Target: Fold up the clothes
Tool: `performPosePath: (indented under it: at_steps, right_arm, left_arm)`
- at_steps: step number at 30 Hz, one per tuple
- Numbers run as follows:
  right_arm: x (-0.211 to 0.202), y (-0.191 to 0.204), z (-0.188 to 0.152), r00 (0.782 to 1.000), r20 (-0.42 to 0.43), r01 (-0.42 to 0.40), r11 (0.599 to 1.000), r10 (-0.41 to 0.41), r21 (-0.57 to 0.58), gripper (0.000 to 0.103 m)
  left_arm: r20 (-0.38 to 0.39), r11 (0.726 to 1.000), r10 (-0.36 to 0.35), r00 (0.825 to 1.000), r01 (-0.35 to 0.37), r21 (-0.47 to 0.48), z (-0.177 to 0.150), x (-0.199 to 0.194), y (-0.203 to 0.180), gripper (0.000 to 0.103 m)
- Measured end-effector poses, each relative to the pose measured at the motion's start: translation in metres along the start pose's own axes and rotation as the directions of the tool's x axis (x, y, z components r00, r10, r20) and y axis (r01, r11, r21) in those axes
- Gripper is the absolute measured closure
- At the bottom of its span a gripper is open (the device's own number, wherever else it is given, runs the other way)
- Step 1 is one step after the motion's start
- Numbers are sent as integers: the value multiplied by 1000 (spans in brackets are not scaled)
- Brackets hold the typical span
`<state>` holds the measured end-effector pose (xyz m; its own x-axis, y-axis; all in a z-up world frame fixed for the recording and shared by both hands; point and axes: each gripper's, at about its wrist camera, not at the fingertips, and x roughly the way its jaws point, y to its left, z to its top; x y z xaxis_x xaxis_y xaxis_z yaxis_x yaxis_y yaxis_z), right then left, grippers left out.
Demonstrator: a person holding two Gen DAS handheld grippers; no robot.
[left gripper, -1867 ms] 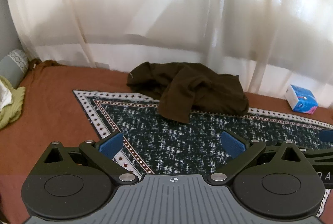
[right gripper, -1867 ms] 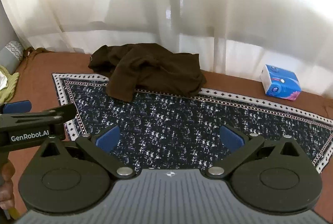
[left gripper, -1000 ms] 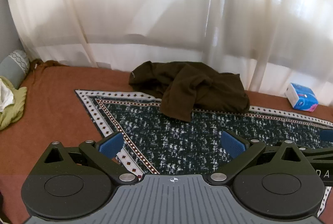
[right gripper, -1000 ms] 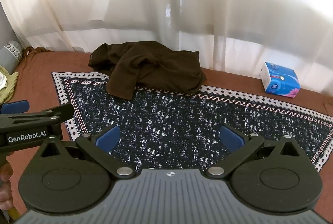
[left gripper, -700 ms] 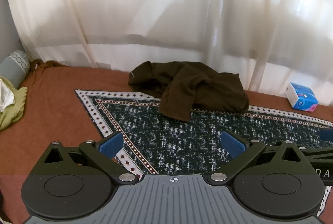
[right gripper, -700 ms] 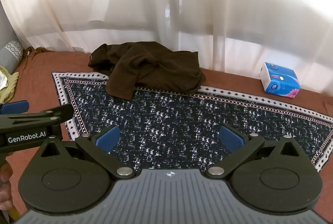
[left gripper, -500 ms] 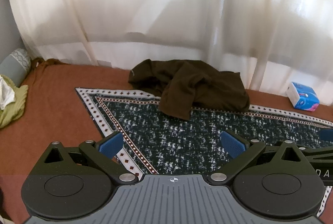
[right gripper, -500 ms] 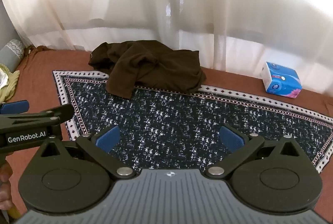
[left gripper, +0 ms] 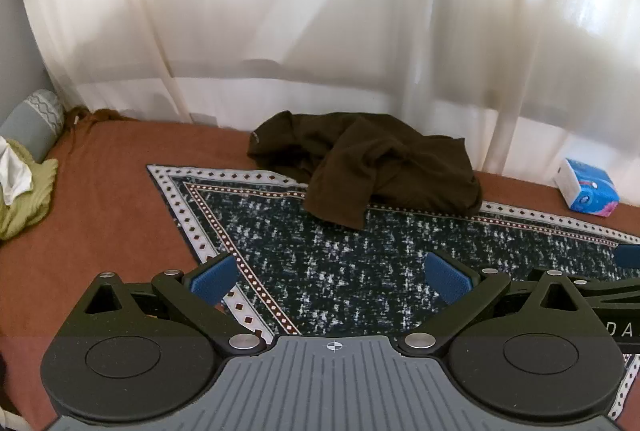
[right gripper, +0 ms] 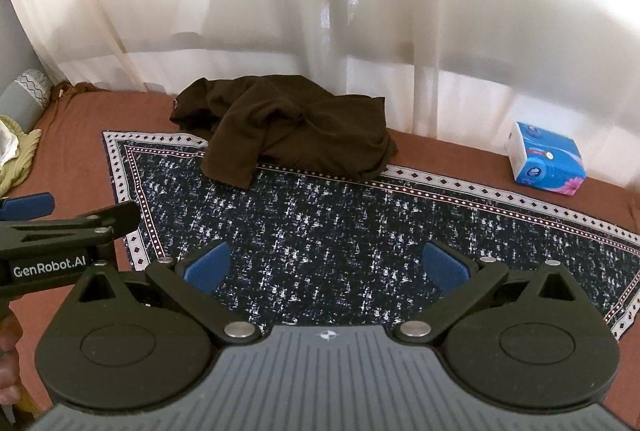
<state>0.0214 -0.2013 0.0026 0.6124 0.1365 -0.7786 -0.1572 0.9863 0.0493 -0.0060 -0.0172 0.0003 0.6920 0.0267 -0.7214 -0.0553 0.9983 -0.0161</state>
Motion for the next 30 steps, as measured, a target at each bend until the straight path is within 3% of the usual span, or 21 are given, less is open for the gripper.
performPosePath:
  at_steps: [11, 17, 25, 30]
  right_arm:
    - [7, -6, 3, 1000, -7, -24, 1000, 24, -16, 1]
    - [28, -7, 15, 999, -8, -35, 999, 35, -38, 1]
    - [84, -8, 44, 998, 47, -44, 997, 47, -71, 1]
    - [148, -8, 54, 999, 51, 15, 992, -9, -128, 2]
  left_arm:
    - [-13, 1000, 19, 1000, -19, -8, 4, 5, -2, 0]
    - [-15, 1000, 20, 1000, -20, -5, 17, 26, 5, 0]
    - [-32, 999, -20, 999, 21, 38, 46, 116, 16, 0]
    - [-84, 994, -53, 995, 61, 92, 55, 187, 12, 1]
